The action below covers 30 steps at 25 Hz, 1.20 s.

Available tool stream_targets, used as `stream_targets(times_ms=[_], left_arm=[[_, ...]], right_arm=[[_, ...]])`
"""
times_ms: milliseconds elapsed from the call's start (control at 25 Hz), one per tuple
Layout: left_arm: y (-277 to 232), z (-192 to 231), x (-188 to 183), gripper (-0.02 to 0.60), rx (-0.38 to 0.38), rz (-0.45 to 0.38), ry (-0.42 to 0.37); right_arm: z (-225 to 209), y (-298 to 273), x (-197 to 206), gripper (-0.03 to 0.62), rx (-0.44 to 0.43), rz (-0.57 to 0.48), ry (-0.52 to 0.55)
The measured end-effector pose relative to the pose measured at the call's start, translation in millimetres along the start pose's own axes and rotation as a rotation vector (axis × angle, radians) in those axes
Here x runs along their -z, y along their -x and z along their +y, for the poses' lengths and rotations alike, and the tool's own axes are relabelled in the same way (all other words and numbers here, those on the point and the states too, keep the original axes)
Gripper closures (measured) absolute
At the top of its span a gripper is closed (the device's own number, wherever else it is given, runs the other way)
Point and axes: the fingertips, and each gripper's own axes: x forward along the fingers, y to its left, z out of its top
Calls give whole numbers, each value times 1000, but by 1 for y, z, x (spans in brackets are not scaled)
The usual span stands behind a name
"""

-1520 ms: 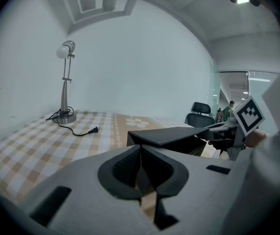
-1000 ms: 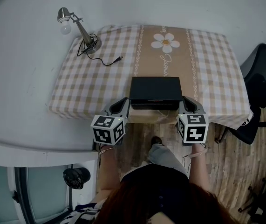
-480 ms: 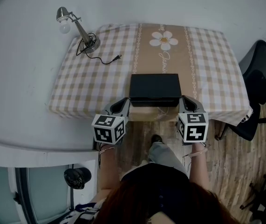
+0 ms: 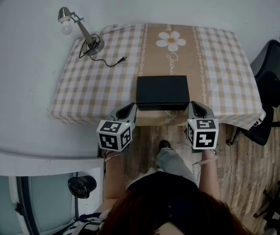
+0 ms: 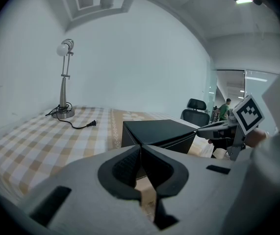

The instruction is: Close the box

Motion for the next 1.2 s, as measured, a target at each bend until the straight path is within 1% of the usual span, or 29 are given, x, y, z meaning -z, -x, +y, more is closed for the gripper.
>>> stream_targets(times_ms=[320, 480, 800, 1200], left_arm=[[4, -3, 2, 554, -2, 1, -6], [10, -7, 2, 554, -2, -5, -13], [31, -17, 2, 554, 0, -33, -23], [61, -30, 2, 554, -8, -76, -29]], right_arm=[[4, 1, 10, 577, -14, 9, -9], [6, 6, 10, 577, -18, -6, -13], [21, 30, -2, 577, -47, -77, -75], [42, 59, -11, 577, -83, -159, -55]])
